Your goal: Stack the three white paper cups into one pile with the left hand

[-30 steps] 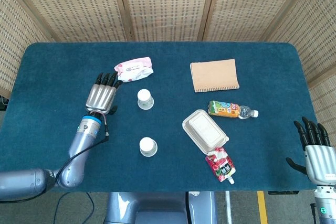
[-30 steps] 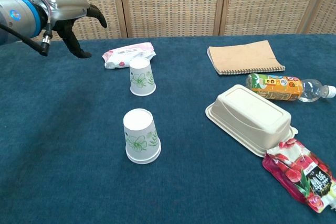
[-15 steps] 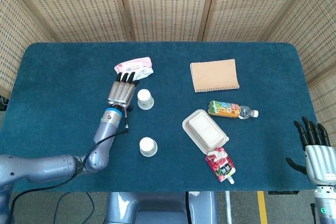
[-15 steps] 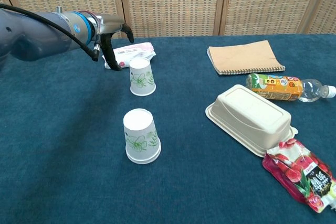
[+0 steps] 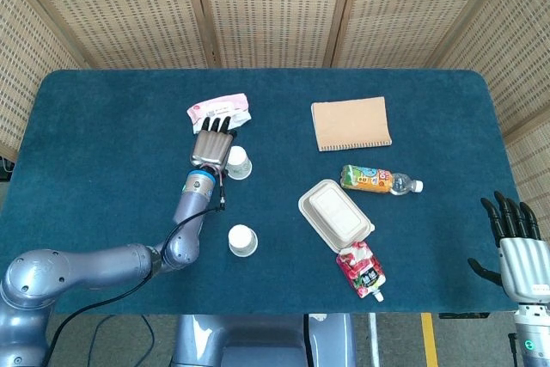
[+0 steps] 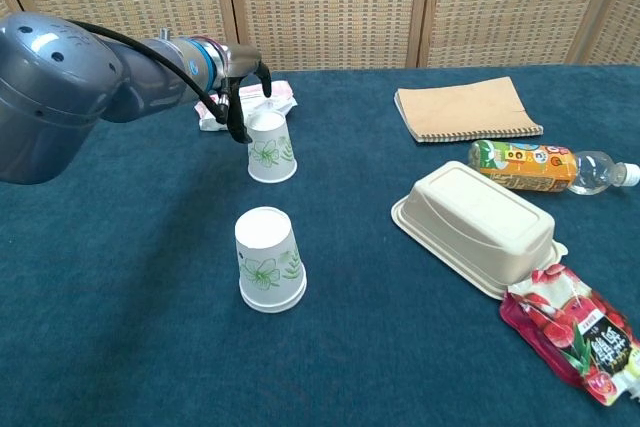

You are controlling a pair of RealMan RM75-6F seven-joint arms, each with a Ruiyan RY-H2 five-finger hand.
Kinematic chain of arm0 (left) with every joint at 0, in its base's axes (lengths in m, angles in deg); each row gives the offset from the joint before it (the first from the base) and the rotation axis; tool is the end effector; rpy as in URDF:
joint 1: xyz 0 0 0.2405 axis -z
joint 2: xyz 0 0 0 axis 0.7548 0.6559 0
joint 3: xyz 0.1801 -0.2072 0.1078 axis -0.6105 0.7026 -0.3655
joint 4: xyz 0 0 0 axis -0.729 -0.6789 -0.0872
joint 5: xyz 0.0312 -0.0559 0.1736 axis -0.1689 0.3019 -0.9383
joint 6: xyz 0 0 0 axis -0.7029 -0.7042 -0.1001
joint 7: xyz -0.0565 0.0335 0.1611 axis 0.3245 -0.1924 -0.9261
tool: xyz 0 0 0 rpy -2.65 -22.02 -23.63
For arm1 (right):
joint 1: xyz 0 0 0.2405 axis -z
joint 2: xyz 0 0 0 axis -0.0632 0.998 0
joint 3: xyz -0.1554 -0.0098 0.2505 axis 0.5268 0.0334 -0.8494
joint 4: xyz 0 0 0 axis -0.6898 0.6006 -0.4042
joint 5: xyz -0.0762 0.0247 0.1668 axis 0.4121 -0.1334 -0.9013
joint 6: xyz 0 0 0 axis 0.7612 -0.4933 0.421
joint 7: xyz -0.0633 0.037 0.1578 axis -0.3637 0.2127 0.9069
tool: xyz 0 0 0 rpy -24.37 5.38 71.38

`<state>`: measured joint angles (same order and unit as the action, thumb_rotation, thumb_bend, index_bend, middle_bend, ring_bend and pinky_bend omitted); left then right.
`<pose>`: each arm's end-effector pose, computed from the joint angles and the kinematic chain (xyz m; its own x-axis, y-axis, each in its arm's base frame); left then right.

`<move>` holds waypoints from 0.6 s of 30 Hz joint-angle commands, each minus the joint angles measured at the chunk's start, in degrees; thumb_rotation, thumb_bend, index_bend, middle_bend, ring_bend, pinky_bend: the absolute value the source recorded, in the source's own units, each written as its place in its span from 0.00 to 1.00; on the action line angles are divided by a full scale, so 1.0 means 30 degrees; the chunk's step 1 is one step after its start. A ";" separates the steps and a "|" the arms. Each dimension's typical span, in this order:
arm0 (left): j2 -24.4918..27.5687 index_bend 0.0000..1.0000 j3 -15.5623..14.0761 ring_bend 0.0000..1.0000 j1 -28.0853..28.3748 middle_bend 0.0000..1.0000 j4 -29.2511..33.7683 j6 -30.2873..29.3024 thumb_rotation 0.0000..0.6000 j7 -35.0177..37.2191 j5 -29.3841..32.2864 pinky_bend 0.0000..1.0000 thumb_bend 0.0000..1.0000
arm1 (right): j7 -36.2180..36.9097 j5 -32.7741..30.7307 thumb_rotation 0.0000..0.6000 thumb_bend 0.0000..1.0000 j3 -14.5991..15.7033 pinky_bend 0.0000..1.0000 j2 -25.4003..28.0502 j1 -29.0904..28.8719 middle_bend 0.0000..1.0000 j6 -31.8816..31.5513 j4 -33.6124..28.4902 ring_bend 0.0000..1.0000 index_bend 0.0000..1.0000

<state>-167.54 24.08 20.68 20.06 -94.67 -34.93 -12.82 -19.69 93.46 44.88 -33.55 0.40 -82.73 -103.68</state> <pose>-0.0710 0.4940 -0.0355 0.6440 0.2824 0.7109 0.7637 -0.1832 -0.6190 -0.3358 -0.2090 0.2068 0.4531 0.0754 0.8882 -0.8913 0.0207 0.4529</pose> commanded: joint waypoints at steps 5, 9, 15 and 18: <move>-0.1132 0.30 -0.0271 0.00 0.0542 0.00 -0.1600 0.0740 1.00 -0.0074 0.0344 0.00 0.24 | 0.0000 0.0000 1.00 0.06 0.0000 0.00 0.0000 0.0000 0.00 0.0000 0.0000 0.00 0.00; -0.1282 0.40 -0.0364 0.00 0.0561 0.00 -0.1949 0.0733 1.00 0.0090 0.0026 0.00 0.25 | 0.0000 0.0000 1.00 0.06 0.0000 0.00 0.0000 0.0000 0.00 0.0000 0.0000 0.00 0.00; -0.0713 0.46 -0.0490 0.00 0.0238 0.00 -0.1084 0.0434 1.00 0.0389 -0.0395 0.00 0.25 | 0.0000 0.0000 1.00 0.06 0.0000 0.00 0.0000 0.0000 0.00 0.0000 0.0000 0.00 0.00; -0.0168 0.45 -0.0440 0.00 -0.0057 0.00 -0.0048 0.0106 1.00 0.0899 -0.0932 0.00 0.25 | 0.0000 0.0000 1.00 0.06 0.0000 0.00 0.0000 0.0000 0.00 0.0000 0.0000 0.00 0.00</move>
<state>-169.10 22.69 21.12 18.26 -93.68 -33.17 -14.60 -19.69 93.46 44.88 -33.55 0.40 -82.73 -103.68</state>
